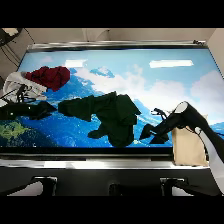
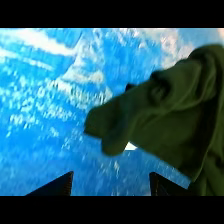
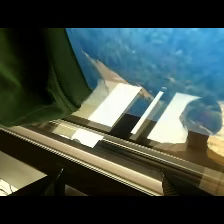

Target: Fold the shirts.

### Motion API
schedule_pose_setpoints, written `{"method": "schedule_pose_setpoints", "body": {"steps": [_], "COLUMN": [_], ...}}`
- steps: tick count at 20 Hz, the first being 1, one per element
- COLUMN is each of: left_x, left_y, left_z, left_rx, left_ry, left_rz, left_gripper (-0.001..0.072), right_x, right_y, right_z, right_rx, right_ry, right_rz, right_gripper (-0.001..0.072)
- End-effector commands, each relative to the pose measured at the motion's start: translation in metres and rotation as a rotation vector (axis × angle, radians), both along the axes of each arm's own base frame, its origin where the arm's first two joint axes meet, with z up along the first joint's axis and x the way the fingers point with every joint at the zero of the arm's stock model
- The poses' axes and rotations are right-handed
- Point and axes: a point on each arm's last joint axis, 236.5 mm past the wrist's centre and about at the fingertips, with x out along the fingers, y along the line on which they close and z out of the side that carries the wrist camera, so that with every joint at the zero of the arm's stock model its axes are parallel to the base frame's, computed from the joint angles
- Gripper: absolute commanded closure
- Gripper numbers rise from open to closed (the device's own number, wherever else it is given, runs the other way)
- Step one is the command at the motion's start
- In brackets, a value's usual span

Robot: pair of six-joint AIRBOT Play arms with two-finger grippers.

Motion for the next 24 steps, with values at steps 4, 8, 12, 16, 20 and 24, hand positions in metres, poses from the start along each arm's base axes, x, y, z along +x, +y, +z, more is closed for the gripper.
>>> {"method": "schedule_pose_setpoints", "body": {"steps": [4, 8, 12, 16, 20, 24], "left_x": [-0.048, -0.019, 0.017, 0.037, 0.038, 0.031], "left_y": [-0.076, -0.128, -0.172, -0.202, -0.207, -0.205], "left_z": [-0.02, -0.033, -0.03, -0.044, -0.062, -0.068], "left_rx": [-0.189, -0.148, -0.115, -0.124, -0.133, -0.122], "left_ry": [0.113, -0.016, -0.097, -0.069, -0.015, 0.012], "left_rz": [-0.113, -0.098, -0.113, -0.185, -0.212, -0.239], "left_gripper": [0.0119, 0.0086, 0.0089, 0.0096, 0.0132, 0.067], "right_x": [0.002, 0.006, 0.008, 0.028, 0.09, 0.127], "right_y": [0.049, 0.054, 0.054, 0.048, 0.001, -0.014], "right_z": [-0.018, -0.018, -0.019, -0.004, 0.025, 0.004], "right_rx": [0.03, 0.03, 0.027, 0.058, 0.066, 0.039], "right_ry": [-0.09, -0.111, -0.116, -0.134, -0.236, -0.248], "right_rz": [0.008, 0.006, -0.002, -0.067, -0.261, -0.422], "right_gripper": [0.0016, 0.0016, 0.0015, 0.0014, 0.0014, 0.0016]}}
